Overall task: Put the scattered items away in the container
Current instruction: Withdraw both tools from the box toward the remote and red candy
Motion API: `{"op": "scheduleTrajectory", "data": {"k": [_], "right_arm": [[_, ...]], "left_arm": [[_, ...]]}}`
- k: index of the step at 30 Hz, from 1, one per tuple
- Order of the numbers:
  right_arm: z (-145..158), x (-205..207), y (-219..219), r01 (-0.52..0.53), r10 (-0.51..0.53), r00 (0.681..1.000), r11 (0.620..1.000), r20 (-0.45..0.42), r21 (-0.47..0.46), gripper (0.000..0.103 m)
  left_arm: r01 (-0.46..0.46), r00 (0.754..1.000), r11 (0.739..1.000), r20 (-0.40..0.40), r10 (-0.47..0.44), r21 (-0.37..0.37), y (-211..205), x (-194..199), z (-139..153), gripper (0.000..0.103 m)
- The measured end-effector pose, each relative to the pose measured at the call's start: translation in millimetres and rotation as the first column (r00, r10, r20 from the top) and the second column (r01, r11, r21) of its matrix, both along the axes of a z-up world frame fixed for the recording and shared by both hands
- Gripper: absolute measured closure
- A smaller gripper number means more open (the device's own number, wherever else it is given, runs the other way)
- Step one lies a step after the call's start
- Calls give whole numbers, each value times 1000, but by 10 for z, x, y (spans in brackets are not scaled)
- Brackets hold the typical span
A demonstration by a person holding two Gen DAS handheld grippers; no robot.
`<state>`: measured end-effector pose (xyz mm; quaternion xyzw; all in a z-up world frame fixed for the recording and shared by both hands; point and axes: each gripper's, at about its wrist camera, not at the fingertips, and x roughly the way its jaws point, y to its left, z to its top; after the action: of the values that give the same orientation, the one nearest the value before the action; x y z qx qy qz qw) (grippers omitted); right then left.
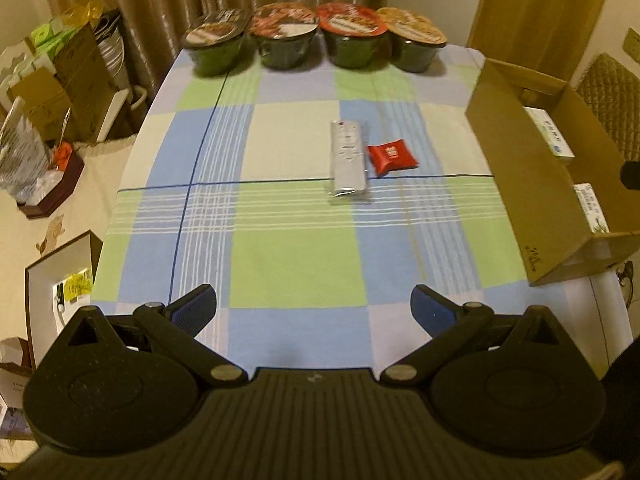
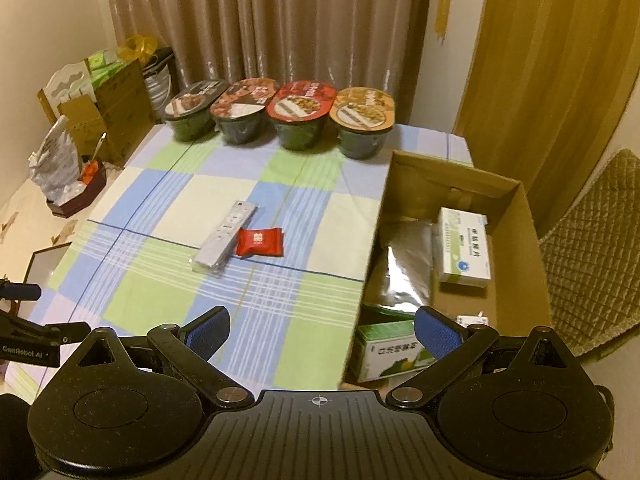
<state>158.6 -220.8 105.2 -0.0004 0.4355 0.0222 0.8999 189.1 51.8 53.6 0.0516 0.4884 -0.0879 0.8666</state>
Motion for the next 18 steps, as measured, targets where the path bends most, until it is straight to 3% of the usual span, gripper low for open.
{"op": "scheduleTrajectory", "data": {"k": [18], "right_arm": [[-398, 851, 404, -108, 107, 993, 994, -39, -5, 0]], "left_arm": [[8, 1000, 999, -9, -8, -52, -60, 800, -370, 3]]}}
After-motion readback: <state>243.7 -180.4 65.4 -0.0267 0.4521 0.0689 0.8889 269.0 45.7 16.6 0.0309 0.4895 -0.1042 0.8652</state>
